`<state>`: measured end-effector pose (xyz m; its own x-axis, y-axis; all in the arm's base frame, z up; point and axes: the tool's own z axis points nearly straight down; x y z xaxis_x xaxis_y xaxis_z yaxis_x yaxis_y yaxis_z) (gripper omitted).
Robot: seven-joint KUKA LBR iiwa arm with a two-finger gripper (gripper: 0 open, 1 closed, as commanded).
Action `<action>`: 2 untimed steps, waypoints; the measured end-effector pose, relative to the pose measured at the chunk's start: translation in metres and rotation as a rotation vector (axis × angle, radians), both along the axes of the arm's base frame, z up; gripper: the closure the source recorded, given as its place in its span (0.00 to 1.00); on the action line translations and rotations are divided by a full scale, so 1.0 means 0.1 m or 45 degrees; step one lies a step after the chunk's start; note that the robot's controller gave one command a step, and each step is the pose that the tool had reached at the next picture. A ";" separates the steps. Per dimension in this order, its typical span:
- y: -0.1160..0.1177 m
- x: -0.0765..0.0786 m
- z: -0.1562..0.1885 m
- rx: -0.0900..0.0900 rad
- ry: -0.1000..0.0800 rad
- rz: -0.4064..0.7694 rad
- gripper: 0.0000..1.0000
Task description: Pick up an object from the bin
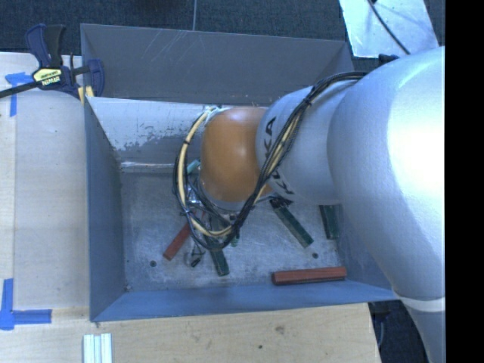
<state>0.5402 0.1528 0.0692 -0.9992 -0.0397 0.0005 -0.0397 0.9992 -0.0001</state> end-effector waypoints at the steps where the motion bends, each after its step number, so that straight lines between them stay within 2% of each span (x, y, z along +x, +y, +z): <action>1: 0.00 0.01 0.01 0.002 -0.005 -0.001 1.00; 2: 0.00 0.03 0.55 0.003 -0.011 -0.004 1.00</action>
Offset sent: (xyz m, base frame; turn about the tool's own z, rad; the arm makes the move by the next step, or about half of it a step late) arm 0.0000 0.0000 0.0000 0.0000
